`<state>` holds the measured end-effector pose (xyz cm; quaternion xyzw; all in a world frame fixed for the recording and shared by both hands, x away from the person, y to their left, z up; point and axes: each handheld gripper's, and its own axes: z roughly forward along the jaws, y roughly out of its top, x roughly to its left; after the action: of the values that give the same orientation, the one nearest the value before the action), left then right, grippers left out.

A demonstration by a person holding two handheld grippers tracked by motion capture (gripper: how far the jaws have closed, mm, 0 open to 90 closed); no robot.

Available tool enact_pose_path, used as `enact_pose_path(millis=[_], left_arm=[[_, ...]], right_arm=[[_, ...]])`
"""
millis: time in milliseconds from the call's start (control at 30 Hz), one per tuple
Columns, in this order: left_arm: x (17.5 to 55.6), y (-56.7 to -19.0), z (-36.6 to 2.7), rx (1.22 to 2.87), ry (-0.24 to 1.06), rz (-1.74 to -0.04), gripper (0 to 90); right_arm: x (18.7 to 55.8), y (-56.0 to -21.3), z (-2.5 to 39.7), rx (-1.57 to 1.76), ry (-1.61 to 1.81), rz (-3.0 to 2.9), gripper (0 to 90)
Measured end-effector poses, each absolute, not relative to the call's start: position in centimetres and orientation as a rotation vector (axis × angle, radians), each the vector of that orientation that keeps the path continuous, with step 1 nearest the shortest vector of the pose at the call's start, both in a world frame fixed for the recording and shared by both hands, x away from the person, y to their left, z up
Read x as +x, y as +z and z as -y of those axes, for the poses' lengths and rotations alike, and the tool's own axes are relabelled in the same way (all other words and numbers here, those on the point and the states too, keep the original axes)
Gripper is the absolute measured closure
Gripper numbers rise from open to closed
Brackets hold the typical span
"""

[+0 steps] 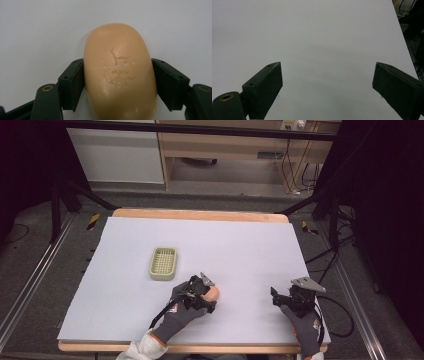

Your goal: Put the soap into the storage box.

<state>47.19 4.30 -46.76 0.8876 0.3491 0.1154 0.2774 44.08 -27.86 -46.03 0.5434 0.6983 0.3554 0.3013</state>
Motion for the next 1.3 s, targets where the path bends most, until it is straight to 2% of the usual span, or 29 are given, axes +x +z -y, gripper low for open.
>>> enact_pose_path(millis=[533, 1300], left_arm=[[47.1, -46.6, -4.5, 2.377, 0.312, -0.926, 31.0], [46.6, -43.8, -6.2, 2.285, 0.315, -0.933, 31.4]], right_arm=[[44.0, -46.2, 27.9, 1.440, 0.943, -1.858, 9.6], [44.0, -46.1, 28.0, 1.446, 0.948, -1.852, 9.5]])
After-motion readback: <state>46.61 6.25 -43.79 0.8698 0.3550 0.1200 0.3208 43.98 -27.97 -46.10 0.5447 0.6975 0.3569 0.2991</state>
